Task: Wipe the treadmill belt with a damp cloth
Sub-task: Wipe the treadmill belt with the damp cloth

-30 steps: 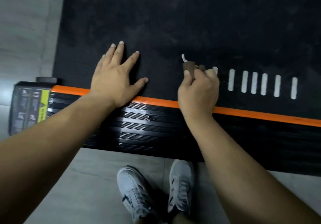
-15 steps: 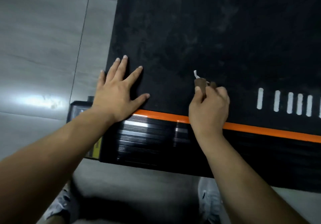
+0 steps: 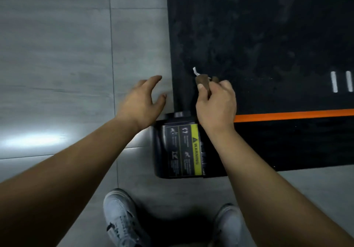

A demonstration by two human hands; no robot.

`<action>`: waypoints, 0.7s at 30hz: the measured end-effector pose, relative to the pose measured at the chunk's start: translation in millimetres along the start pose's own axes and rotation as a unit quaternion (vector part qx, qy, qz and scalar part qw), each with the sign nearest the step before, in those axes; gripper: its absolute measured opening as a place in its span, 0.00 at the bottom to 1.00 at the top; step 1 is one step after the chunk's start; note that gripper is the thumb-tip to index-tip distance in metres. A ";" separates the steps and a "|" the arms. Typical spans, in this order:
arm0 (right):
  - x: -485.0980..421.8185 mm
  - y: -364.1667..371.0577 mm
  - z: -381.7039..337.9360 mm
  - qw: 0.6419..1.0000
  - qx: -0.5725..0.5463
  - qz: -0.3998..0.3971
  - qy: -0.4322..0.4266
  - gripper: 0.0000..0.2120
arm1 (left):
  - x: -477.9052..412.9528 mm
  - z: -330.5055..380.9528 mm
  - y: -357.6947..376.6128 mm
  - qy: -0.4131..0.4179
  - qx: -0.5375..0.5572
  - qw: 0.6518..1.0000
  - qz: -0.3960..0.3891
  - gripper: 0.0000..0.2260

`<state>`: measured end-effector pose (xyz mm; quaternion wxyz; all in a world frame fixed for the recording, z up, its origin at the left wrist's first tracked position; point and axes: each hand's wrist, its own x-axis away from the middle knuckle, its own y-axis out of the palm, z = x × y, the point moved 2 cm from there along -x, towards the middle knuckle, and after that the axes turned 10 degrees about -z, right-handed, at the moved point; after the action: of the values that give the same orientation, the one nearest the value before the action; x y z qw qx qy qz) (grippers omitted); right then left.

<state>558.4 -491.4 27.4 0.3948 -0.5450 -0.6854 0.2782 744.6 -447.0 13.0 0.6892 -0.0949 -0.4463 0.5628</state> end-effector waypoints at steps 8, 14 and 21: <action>2.1 16.3 -17.4 0.995 0.045 -0.053 -0.077 0.13 | 17.5 -37.9 -41.8 -0.025 0.003 1.000 0.017 0.18; 9.1 -16.3 -44.4 0.991 0.032 -0.068 -0.113 0.15 | 37.2 -25.7 -83.4 -0.019 0.022 0.999 0.036 0.13; 4.4 -69.3 -119.3 0.979 0.059 -0.092 -0.171 0.12 | 41.5 -23.9 -173.7 -0.011 0.019 0.999 0.032 0.17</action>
<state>622.2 -510.4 148.4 0.3269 -0.3998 -0.7725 0.3694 880.6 -462.9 130.2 0.6672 -0.0896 -0.4399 0.5944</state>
